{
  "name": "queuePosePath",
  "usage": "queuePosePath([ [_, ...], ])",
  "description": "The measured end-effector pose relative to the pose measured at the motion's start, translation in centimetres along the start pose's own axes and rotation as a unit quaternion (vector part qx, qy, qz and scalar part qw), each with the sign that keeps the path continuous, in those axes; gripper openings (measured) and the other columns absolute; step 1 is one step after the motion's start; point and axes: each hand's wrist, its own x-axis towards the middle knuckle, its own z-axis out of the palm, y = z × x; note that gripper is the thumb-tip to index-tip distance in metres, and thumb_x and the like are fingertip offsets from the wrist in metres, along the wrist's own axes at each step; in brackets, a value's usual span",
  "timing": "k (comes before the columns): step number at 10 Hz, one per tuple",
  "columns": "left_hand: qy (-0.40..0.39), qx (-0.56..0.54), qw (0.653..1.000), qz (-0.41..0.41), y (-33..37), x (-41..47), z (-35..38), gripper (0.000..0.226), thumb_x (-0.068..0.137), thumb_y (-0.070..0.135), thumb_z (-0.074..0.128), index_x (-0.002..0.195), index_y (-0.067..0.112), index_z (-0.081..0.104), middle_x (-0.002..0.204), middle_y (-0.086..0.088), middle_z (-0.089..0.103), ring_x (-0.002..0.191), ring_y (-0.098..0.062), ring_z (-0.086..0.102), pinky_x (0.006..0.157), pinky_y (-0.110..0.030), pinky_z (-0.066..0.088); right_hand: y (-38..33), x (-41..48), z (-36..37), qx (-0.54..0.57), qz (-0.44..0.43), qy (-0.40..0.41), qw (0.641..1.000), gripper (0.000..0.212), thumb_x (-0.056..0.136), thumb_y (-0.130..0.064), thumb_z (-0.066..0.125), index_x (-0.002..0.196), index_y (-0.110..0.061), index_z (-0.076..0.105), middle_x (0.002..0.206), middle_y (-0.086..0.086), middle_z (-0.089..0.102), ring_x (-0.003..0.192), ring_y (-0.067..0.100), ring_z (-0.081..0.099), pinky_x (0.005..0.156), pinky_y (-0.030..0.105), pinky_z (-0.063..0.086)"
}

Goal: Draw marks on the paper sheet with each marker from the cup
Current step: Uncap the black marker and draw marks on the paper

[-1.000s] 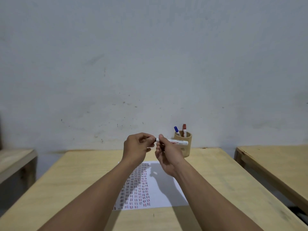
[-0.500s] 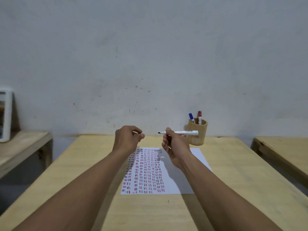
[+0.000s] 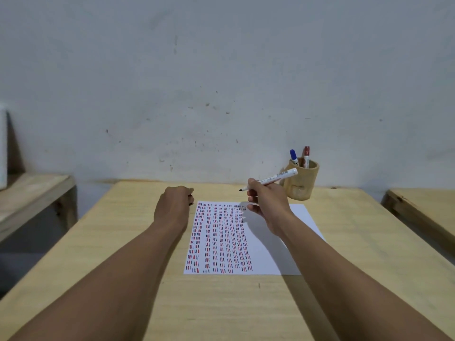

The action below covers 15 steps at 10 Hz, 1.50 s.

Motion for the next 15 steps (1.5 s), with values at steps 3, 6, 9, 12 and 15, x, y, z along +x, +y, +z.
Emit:
queuePosePath([
  [3,-0.027,0.088,0.996,0.017,-1.6,-3.5,-1.0,0.048,0.105,0.025,0.033,0.152,0.019,0.04,0.135,-0.012,0.062,0.128,-0.034,0.053,0.105,-0.048,0.042,1.4,0.7,-1.4,-0.243,-0.106,0.052,0.963,0.024,0.089,-0.024,0.067,0.088,-0.001,0.071,0.072,0.008,0.072,0.053,0.014,0.064,0.047,0.026,0.053],
  [6,-0.091,0.197,0.974,0.06,-3.1,-4.2,0.1,0.053,0.104,0.035,0.019,0.157,0.031,0.027,0.165,-0.012,0.021,0.155,-0.03,0.01,0.123,-0.054,0.007,3.7,1.4,-1.8,-0.309,-0.122,0.071,0.941,0.037,0.086,-0.028,0.069,0.08,0.008,0.069,0.071,0.014,0.075,0.072,0.03,0.072,0.066,0.041,0.057],
  [9,-0.09,0.204,0.973,0.061,-3.4,-4.1,0.3,0.054,0.104,0.037,0.018,0.157,0.031,0.027,0.166,-0.012,0.02,0.155,-0.03,0.011,0.124,-0.054,0.008,4.0,1.8,-1.7,-0.322,-0.122,0.055,0.937,0.034,0.088,-0.028,0.07,0.076,0.004,0.072,0.066,0.009,0.075,0.066,0.026,0.073,0.066,0.041,0.06],
  [12,-0.093,0.212,0.971,0.062,-3.4,-4.0,0.2,0.054,0.104,0.038,0.019,0.157,0.031,0.027,0.166,-0.013,0.02,0.155,-0.031,0.012,0.124,-0.054,0.008,3.9,1.6,-1.6,-0.33,-0.123,0.053,0.935,0.034,0.089,-0.028,0.07,0.077,0.004,0.073,0.068,0.01,0.075,0.062,0.022,0.071,0.066,0.037,0.059],
  [15,-0.091,0.19,0.976,0.054,-3.3,-4.2,0.1,0.053,0.104,0.038,0.021,0.156,0.03,0.03,0.166,-0.013,0.02,0.155,-0.03,0.012,0.124,-0.053,0.007,3.9,1.6,-1.7,-0.334,-0.113,0.056,0.934,0.034,0.085,-0.026,0.069,0.077,0.007,0.071,0.071,0.017,0.075,0.06,0.022,0.066,0.058,0.033,0.05],
])
